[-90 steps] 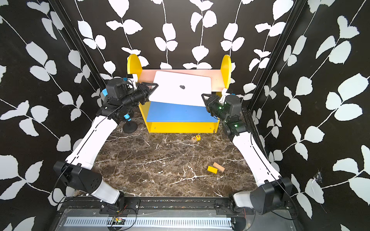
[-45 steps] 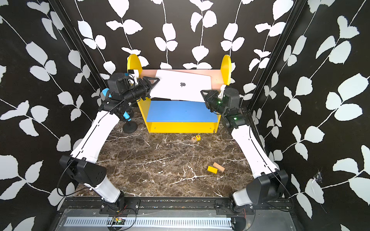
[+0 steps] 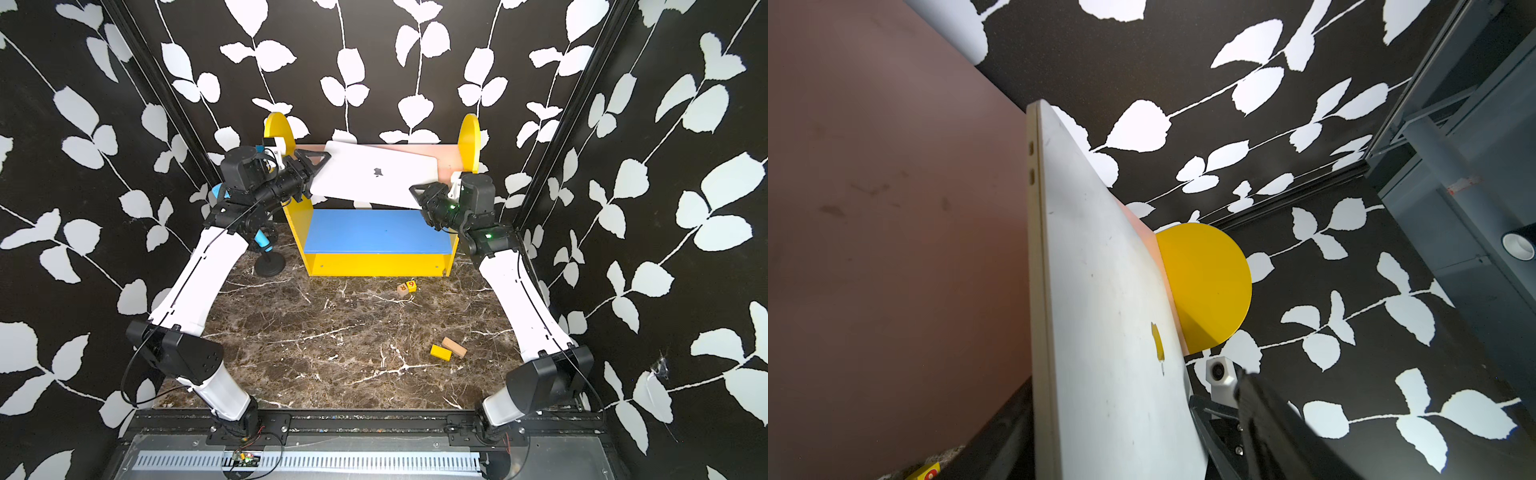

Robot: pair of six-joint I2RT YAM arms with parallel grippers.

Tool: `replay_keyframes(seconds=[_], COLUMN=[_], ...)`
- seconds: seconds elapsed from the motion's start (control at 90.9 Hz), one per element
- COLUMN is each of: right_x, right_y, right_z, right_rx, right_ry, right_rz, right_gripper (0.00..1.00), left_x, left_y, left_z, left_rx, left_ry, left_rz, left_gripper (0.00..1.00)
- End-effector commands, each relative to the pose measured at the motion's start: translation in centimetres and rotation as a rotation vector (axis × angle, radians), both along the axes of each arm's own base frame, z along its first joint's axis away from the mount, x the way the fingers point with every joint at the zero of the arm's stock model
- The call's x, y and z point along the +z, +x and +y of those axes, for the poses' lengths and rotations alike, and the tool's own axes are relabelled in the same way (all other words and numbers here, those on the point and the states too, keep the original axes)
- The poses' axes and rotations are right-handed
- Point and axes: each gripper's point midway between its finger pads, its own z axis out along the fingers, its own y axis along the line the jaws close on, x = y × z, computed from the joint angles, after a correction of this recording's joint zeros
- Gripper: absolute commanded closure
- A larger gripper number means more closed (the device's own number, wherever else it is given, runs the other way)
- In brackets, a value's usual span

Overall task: Close the laptop lid and set it aside
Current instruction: Place the laptop on the shelf.

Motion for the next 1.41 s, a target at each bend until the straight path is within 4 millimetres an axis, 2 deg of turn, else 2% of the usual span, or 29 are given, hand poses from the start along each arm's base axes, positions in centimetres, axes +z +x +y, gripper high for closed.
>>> replay_keyframes(seconds=[0.0,0.286,0.462,0.495,0.517,0.715,1.144,1.397], right_x=[4.1,5.3,6.7,7.4,7.0,8.0,6.9,6.8], right_y=[-3.5,-3.0,-2.7,-2.9,-2.3,-1.1,2.5,3.3], right_z=[4.2,4.2,3.6,3.3,3.5,3.0,0.7,0.0], right_rx=[0.221,0.213,0.194,0.190,0.189,0.176,0.135,0.133], right_ry=[0.034,0.031,0.019,0.017,0.011,-0.017,-0.044,-0.060], right_rz=[-0.133,-0.140,-0.157,-0.171,-0.156,-0.154,-0.099,-0.093], right_gripper=[0.52,0.52,0.52,0.52,0.52,0.53,0.53,0.47], left_x=[3.7,2.1,1.7,1.8,1.8,1.8,1.7,1.7], left_y=[-2.3,-1.1,-1.0,-1.1,-1.1,-1.0,-1.9,-2.7], left_z=[-2.0,-0.6,0.3,0.4,0.5,0.8,0.9,0.9], left_rx=[-0.092,-0.027,0.015,0.019,0.021,0.038,0.010,-0.011], left_ry=[-0.035,0.016,0.059,0.065,0.071,0.107,0.135,0.142], left_rz=[-0.132,-0.086,-0.082,-0.084,-0.083,-0.077,-0.074,-0.076], left_gripper=[0.24,0.14,0.09,0.08,0.08,0.02,0.02,0.02])
